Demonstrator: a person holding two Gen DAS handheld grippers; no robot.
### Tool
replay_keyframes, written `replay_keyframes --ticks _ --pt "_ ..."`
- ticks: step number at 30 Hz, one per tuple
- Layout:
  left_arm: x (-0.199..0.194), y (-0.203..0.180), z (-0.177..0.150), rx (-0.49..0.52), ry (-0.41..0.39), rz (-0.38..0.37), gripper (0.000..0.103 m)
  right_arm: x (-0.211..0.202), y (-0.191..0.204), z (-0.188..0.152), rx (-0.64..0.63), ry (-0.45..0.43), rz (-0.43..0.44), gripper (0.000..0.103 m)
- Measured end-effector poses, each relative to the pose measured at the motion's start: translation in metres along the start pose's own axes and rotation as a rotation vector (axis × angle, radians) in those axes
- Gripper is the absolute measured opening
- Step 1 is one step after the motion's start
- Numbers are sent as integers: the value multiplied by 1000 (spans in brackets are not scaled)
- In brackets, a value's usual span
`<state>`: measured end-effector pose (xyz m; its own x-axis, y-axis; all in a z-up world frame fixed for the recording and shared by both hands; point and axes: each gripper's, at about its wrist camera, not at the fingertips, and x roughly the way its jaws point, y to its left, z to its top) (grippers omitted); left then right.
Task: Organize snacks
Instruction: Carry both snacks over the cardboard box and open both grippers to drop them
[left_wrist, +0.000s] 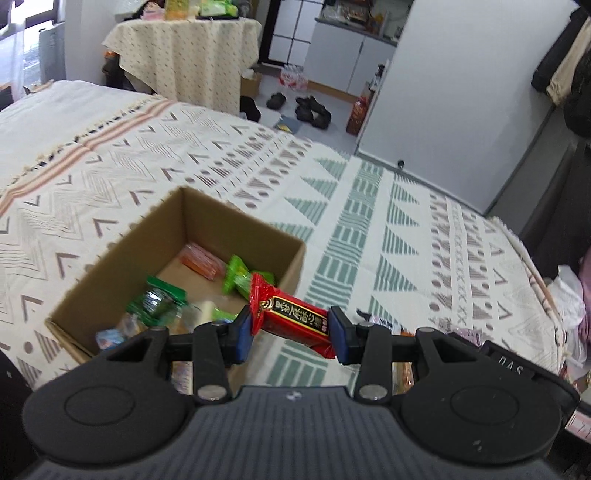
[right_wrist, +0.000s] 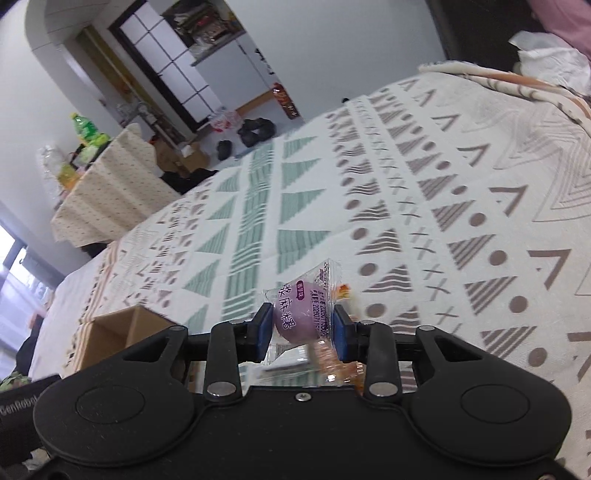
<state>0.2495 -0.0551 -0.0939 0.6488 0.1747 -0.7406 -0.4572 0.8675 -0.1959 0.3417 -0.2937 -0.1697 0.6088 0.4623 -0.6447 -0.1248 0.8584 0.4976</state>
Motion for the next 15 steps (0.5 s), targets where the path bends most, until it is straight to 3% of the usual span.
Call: replay_keyframes --ticks 9,15 --pt "-19 27 11 -41 -32 23 42 -6 30 -7 -48 -19 56 33" --pt "-32 43 16 -61 -54 37 42 -15 60 -11 -110 -59 147 33"
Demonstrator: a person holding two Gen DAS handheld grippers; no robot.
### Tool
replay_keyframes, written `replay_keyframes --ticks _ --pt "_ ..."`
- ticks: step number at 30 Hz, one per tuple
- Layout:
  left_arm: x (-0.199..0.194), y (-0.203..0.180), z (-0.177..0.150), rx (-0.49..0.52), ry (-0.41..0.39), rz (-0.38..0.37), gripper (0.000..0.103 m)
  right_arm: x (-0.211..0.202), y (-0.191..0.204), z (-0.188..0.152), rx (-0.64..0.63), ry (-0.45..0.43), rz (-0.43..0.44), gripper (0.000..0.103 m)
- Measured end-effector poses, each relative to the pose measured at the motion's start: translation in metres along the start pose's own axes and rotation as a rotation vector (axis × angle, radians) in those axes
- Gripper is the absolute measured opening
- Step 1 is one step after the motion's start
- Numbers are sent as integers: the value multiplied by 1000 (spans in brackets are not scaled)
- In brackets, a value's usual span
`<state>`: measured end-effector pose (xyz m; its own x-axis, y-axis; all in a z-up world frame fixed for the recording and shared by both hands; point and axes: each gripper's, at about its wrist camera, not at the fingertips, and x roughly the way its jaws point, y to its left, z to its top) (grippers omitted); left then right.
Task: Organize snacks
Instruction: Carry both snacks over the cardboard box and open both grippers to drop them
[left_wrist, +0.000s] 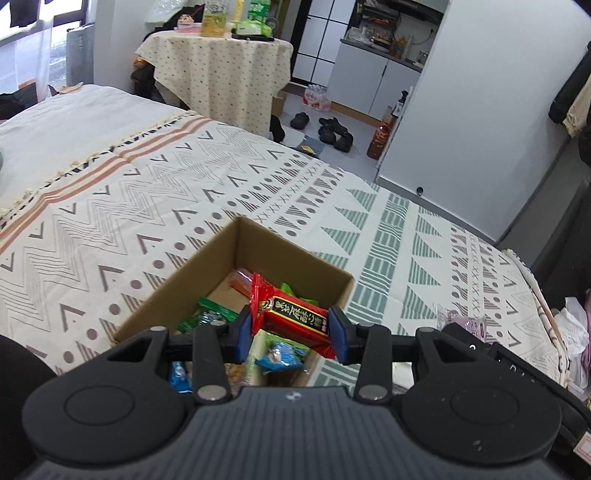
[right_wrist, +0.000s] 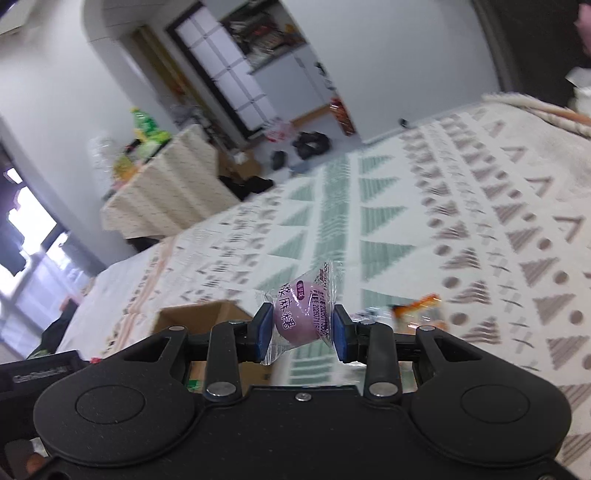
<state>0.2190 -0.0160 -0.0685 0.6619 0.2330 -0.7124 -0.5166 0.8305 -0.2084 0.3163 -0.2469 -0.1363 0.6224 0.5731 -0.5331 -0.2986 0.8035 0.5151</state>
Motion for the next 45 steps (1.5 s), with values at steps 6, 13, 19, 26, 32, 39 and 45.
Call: replay_keyframes --ticks 6,13,19,26,32,39,45 --pt "-8 18 7 -24 -16 6 42 -5 30 -3 -66 -19 65 33" --pt "-17 42 24 -37 -54 0 42 -3 56 -8 -111 -13 105 33" --pt "-13 68 36 -79 -54 0 42 -1 76 -15 -133 -26 130 33" --pt "0 88 41 -110 -29 -25 42 11 93 -25 -160 -22 125 33" --pt "22 94 38 -140 25 -61 42 25 100 -34 -176 6 86 33" --pt "48 88 42 -129 75 -99 42 39 105 -38 -184 23 46 33" --pt "70 84 48 -119 114 -100 47 52 103 -36 -177 42 25 33"
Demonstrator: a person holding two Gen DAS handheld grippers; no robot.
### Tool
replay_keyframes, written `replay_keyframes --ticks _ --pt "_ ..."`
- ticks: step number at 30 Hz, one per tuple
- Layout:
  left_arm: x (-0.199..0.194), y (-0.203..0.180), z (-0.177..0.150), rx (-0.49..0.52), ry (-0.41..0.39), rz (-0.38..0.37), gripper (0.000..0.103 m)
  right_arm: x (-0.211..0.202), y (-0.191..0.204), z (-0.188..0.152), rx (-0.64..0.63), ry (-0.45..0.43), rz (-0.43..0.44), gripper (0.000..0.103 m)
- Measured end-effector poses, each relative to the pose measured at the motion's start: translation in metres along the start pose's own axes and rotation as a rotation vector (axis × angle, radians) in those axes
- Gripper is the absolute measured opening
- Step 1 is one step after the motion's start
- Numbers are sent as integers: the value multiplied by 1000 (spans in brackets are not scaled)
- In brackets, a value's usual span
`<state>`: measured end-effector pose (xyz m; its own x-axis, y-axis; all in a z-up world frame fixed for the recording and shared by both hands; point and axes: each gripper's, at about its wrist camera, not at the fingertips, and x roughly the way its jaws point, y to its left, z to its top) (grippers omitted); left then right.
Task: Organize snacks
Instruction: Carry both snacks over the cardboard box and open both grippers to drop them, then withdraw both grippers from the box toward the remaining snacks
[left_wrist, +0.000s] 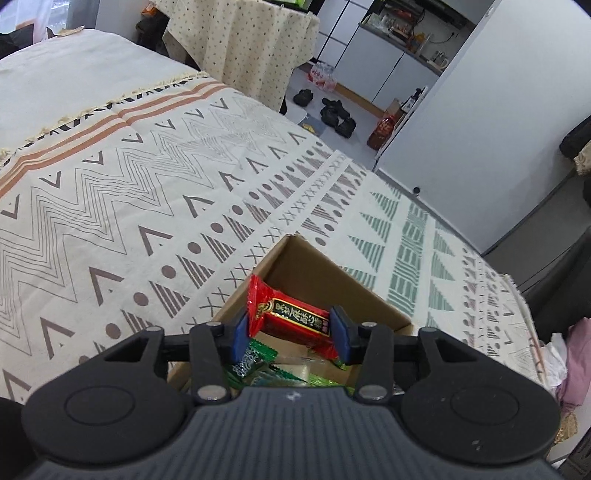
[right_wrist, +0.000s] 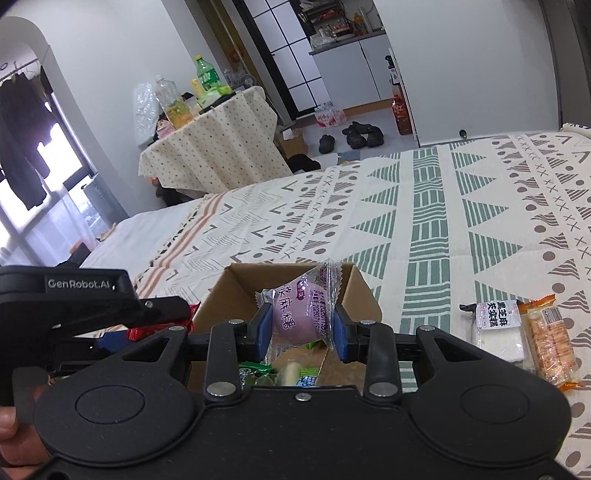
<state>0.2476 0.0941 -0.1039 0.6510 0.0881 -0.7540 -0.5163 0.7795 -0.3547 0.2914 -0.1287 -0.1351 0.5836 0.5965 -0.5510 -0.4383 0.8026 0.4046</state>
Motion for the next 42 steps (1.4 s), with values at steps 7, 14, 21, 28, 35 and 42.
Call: replay_keyframes --ticks 7,14,21,28,35,42 --pt "6 9 10 -9 13 14 52 17 2 2 4 26 4 33" --pt "-4 11 14 2 -7 36 62 25 12 2 -34 56 55 45" --pt "-18 9 6 16 -17 87 80 11 9 4 -21 50 34 60" --pt "-34 5 -3 43 -26 115 87 -9 -2 9 15 35 3 60" --pt "-47 -9 -15 68 -22 97 93 -27 -11 10 31 24 -15 64" --pt "-50 -24 -25 85 -16 87 93 -46 -28 12 62 20 -35 78"
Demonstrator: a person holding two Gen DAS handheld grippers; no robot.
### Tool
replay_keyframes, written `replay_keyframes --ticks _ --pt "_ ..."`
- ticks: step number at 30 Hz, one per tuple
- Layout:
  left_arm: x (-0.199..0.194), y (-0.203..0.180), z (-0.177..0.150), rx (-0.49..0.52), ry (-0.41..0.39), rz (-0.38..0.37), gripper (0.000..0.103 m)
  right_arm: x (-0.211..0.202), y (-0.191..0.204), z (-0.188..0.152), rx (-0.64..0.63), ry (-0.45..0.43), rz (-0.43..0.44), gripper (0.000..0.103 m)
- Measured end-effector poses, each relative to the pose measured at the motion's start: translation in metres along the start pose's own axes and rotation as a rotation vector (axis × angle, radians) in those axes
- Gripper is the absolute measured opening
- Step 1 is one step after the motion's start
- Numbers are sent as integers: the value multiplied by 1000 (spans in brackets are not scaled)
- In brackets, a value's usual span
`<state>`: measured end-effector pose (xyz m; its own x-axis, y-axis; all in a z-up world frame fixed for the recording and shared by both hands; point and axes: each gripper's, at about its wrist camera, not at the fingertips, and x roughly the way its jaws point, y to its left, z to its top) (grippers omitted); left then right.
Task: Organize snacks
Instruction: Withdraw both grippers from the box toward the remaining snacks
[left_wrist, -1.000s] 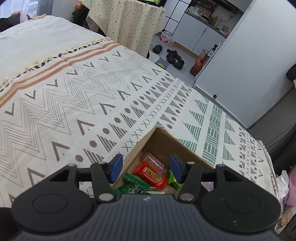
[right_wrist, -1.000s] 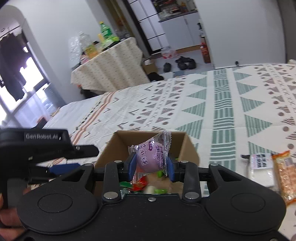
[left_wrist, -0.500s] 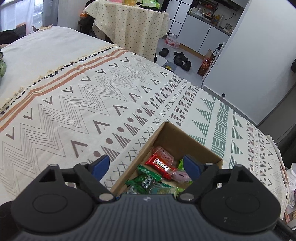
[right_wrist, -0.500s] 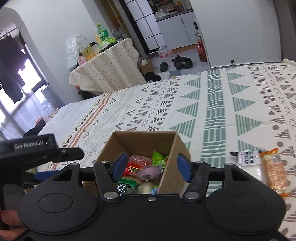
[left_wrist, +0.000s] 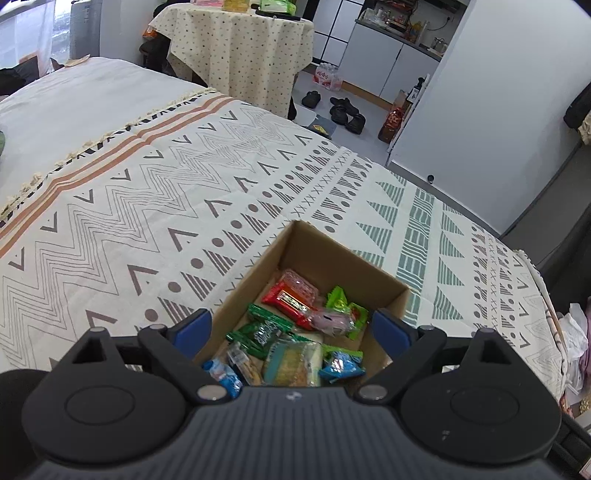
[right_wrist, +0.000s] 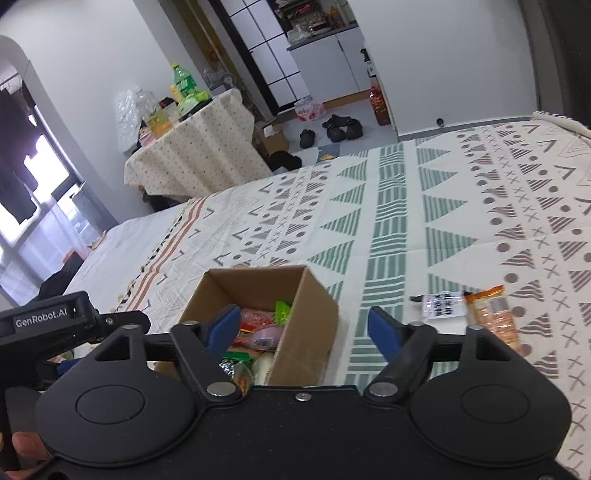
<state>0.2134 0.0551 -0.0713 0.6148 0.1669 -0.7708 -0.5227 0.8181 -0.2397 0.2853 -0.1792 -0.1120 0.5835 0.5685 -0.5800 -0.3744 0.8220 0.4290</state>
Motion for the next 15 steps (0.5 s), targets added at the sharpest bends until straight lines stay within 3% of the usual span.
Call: replay_keyframes --ticks 15 --pt "-6 -50 -25 75 -32 -76 100 -29 -47 6 71 -17 -57 91"
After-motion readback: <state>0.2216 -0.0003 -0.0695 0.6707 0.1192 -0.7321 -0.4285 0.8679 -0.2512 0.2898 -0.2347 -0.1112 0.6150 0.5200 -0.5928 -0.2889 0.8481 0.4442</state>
